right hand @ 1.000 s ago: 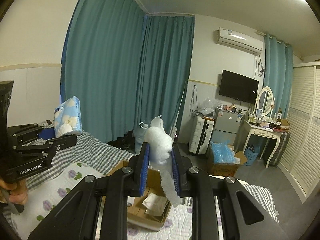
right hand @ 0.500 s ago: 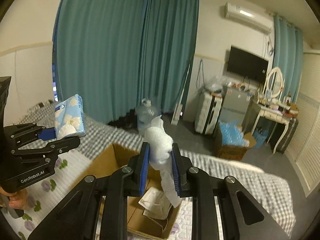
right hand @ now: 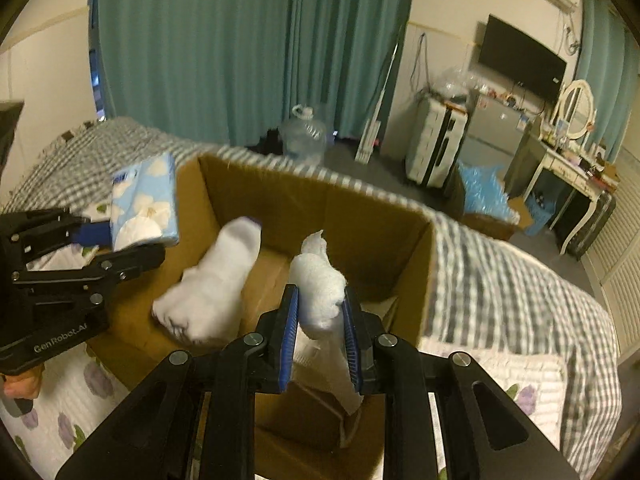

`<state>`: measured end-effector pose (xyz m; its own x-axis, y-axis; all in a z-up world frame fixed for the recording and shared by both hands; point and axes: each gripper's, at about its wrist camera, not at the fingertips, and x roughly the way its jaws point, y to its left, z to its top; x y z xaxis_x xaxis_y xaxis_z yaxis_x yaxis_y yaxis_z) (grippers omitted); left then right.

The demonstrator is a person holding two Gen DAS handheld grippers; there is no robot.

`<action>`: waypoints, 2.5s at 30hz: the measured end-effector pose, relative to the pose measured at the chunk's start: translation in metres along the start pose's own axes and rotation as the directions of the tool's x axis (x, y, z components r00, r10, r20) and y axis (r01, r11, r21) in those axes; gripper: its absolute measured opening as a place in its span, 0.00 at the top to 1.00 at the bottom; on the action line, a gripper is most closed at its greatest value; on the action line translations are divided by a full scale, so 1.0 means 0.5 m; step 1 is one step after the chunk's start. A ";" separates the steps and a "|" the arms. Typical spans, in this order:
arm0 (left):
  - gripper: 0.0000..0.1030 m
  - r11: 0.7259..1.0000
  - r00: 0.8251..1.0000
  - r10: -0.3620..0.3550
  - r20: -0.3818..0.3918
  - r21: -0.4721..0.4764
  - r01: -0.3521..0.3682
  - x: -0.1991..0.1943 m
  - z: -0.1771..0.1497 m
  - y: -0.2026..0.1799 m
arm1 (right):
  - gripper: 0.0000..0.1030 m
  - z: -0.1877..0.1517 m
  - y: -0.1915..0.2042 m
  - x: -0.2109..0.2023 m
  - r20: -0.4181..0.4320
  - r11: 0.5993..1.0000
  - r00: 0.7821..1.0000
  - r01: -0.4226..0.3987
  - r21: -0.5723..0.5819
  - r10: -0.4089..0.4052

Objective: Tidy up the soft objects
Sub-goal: 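Lift the tissue pack and plush and carry both over the box, then open both tools to release the tissue pack and plush into the box, then move both tools back toward the remaining items beside the box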

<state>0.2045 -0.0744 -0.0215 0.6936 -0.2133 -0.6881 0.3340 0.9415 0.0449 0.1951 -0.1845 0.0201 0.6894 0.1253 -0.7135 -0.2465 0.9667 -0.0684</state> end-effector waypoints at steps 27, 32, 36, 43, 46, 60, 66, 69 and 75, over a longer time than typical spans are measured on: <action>0.51 0.996 1.000 -0.006 0.008 -0.086 0.006 -0.074 0.043 -0.001 | 0.38 -0.014 -0.040 -0.134 0.102 0.997 0.993 0.052 0.048 -0.057; 0.51 0.996 0.998 -0.008 0.069 -0.088 0.014 -0.143 0.065 -0.006 | 0.26 -0.001 -0.058 -0.226 0.175 0.994 0.981 0.064 0.091 -0.079; 0.31 0.998 0.991 0.018 0.131 -0.066 -0.010 -0.207 0.076 -0.015 | 0.15 0.007 -0.067 -0.298 0.231 0.991 0.967 0.081 0.109 -0.105; 0.24 0.997 0.965 0.051 0.259 -0.070 -0.034 -0.313 0.075 -0.015 | 0.03 0.011 -0.067 -0.410 0.307 0.988 0.945 0.080 0.131 -0.117; 0.24 0.996 0.958 0.062 0.280 -0.079 -0.041 -0.348 0.077 -0.016 | 0.00 0.011 -0.062 -0.452 0.334 0.989 0.935 0.080 0.124 -0.117; 0.24 0.989 0.922 0.085 0.377 -0.147 -0.031 -0.442 0.046 0.012 | 0.00 -0.016 -0.024 -0.572 0.410 0.991 0.904 0.091 0.096 -0.123; 0.24 0.989 0.930 0.112 0.349 -0.129 -0.071 -0.430 0.022 0.007 | 0.00 -0.048 -0.022 -0.562 0.405 0.992 0.906 0.092 0.086 -0.119; 0.24 0.988 0.935 0.109 0.337 -0.139 -0.065 -0.414 0.006 0.009 | 0.00 -0.066 -0.024 -0.545 0.394 0.993 0.912 0.088 0.082 -0.113; 0.24 0.985 0.955 0.089 0.284 -0.169 -0.042 -0.381 -0.023 0.011 | 0.00 -0.102 -0.022 -0.508 0.362 0.994 0.927 0.080 0.075 -0.102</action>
<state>0.0665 -0.0255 0.1015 0.8731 -0.1934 -0.4475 0.1918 0.9802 -0.0493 -0.0120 -0.2382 0.1664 0.9104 0.0980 -0.4019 -0.1385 0.9877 -0.0728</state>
